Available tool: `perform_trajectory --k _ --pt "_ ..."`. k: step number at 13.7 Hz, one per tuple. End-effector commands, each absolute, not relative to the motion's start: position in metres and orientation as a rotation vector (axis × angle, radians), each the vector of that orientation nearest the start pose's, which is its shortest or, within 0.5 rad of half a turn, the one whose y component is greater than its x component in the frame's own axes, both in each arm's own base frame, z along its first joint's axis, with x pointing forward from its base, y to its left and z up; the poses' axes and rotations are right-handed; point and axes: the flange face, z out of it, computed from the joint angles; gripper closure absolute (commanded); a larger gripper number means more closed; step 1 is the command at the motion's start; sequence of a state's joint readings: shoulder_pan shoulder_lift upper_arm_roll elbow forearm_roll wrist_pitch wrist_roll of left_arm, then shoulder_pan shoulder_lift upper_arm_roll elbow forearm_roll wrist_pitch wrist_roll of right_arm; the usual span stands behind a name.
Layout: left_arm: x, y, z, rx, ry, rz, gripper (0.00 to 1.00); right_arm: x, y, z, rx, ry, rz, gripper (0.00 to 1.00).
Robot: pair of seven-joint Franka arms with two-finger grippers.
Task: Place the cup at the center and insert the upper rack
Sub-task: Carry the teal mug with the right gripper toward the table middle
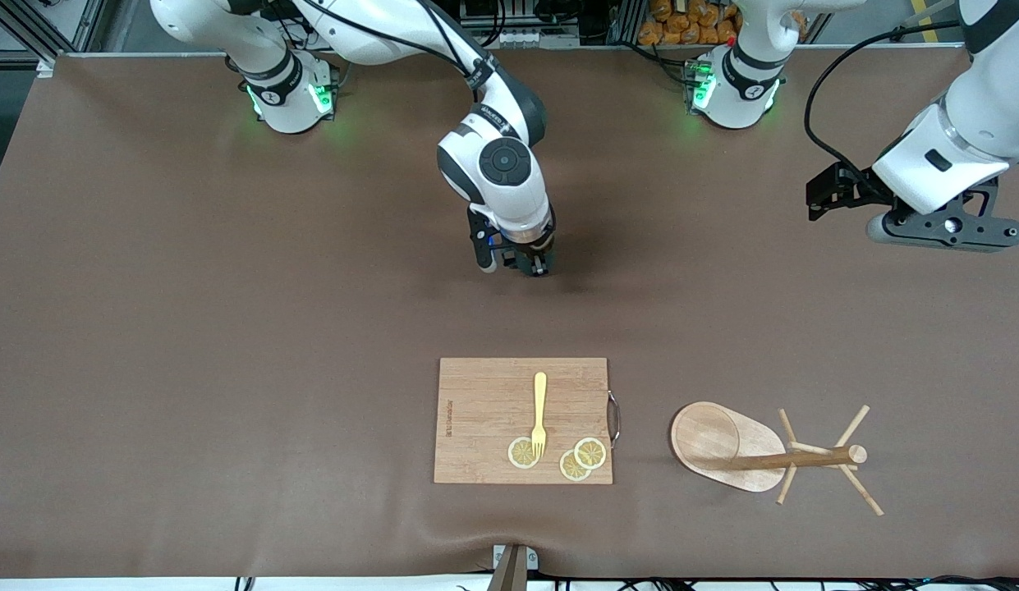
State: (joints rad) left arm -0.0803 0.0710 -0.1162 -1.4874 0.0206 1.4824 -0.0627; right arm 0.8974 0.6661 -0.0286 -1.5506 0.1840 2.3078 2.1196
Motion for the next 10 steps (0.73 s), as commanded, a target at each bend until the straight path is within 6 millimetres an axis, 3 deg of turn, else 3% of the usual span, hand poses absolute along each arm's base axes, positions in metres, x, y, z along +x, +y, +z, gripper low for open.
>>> perform_trajectory --k 1,9,10 --pt "0.5575 -0.1082 0.6191 -3.103 0.205 0.111 0.00 0.4532 0.5621 0.2607 -2.326 1.926 0.165 1.00" --pt "0.5601 -0.1103 0.6155 -3.105 0.208 0.116 0.00 0.4524 0.5628 0.2598 -2.328 1.923 0.163 1.00" --pt "0.5601 -0.1103 0.6155 -3.105 0.208 0.116 0.00 0.4522 0.5625 0.2591 -2.329 1.924 0.163 0.82"
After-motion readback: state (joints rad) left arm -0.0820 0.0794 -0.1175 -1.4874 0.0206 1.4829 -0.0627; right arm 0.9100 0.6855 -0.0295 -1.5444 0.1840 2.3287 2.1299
